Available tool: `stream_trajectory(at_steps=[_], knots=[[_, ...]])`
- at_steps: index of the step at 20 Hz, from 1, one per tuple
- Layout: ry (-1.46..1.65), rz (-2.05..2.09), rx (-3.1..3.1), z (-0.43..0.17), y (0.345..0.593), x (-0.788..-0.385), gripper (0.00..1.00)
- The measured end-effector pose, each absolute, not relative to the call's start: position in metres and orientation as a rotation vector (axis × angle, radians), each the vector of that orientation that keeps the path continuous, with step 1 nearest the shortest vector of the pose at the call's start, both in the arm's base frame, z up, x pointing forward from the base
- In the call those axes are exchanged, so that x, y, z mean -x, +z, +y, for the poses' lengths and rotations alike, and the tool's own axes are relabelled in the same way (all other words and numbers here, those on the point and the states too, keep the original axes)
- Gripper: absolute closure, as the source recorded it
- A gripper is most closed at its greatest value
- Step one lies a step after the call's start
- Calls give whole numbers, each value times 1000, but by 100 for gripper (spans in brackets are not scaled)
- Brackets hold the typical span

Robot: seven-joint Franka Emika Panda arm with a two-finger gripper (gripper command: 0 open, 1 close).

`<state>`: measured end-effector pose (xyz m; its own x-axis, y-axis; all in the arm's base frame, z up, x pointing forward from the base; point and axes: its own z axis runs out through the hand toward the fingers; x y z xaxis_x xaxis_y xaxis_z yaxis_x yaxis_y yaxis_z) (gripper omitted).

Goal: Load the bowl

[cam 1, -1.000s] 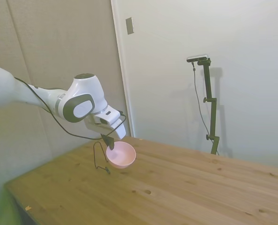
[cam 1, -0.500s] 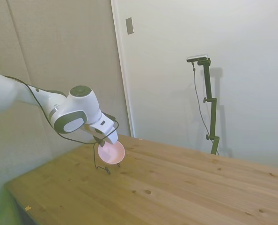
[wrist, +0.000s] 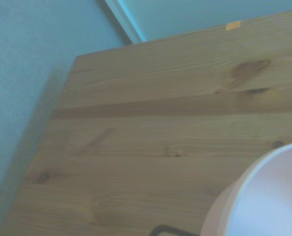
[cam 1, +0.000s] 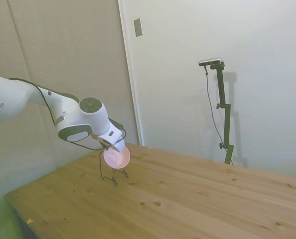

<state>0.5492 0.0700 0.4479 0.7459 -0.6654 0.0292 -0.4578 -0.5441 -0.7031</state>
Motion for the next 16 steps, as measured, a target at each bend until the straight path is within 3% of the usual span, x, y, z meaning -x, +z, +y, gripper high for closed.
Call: stream_trajectory(at_steps=[16], knots=[[-202,747,2039,56,417,-559,100]])
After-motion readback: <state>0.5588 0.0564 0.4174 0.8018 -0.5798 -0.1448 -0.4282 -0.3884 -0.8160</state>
